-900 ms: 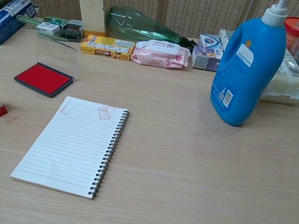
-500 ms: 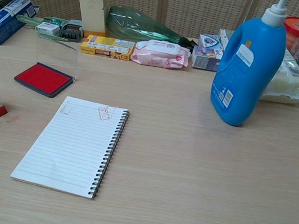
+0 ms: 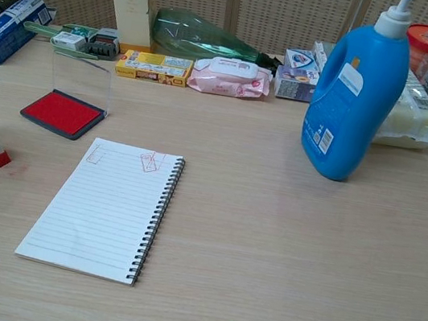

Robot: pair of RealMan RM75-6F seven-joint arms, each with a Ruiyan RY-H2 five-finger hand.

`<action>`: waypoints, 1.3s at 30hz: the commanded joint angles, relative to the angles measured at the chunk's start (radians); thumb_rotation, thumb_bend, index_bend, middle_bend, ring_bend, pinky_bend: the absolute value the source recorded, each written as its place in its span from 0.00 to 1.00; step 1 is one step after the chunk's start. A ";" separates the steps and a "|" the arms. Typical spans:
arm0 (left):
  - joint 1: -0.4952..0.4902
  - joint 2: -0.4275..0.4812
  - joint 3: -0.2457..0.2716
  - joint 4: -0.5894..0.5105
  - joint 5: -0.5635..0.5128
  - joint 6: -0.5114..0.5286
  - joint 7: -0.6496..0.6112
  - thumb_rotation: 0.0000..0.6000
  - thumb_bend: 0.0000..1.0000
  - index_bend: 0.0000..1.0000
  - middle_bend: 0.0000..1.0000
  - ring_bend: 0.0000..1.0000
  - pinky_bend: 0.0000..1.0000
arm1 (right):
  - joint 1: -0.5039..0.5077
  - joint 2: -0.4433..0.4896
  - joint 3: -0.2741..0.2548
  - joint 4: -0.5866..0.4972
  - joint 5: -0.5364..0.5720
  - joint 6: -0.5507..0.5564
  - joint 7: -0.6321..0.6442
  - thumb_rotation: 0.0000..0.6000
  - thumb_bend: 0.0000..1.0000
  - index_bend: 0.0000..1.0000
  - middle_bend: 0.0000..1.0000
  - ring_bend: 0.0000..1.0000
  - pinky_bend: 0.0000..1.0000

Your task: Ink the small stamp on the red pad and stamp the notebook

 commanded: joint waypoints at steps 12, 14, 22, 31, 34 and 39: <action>-0.046 -0.061 -0.008 0.010 -0.032 -0.043 0.069 1.00 0.23 0.40 1.00 1.00 1.00 | 0.001 0.014 0.001 -0.001 0.007 -0.009 0.028 1.00 0.00 0.09 0.10 0.11 0.10; -0.050 -0.067 -0.009 0.010 -0.038 -0.049 0.077 1.00 0.26 0.40 1.00 1.00 1.00 | 0.001 0.016 0.002 -0.002 0.007 -0.009 0.030 1.00 0.00 0.09 0.10 0.11 0.10; -0.060 -0.086 -0.008 0.016 -0.053 -0.057 0.099 1.00 0.29 0.40 1.00 1.00 1.00 | 0.001 0.019 0.004 0.001 0.011 -0.010 0.040 1.00 0.00 0.09 0.10 0.11 0.10; -0.069 -0.094 -0.005 0.008 -0.071 -0.068 0.123 1.00 0.30 0.45 1.00 1.00 1.00 | 0.001 0.021 0.004 0.000 0.013 -0.011 0.043 1.00 0.00 0.09 0.10 0.11 0.10; -0.071 -0.093 -0.006 0.002 -0.077 -0.067 0.136 1.00 0.32 0.47 1.00 1.00 1.00 | 0.001 0.022 0.004 0.000 0.012 -0.012 0.044 1.00 0.00 0.09 0.10 0.11 0.10; -0.077 -0.092 -0.009 -0.003 -0.083 -0.067 0.151 1.00 0.33 0.49 1.00 1.00 1.00 | 0.001 0.022 0.004 0.000 0.013 -0.012 0.044 1.00 0.00 0.09 0.10 0.11 0.10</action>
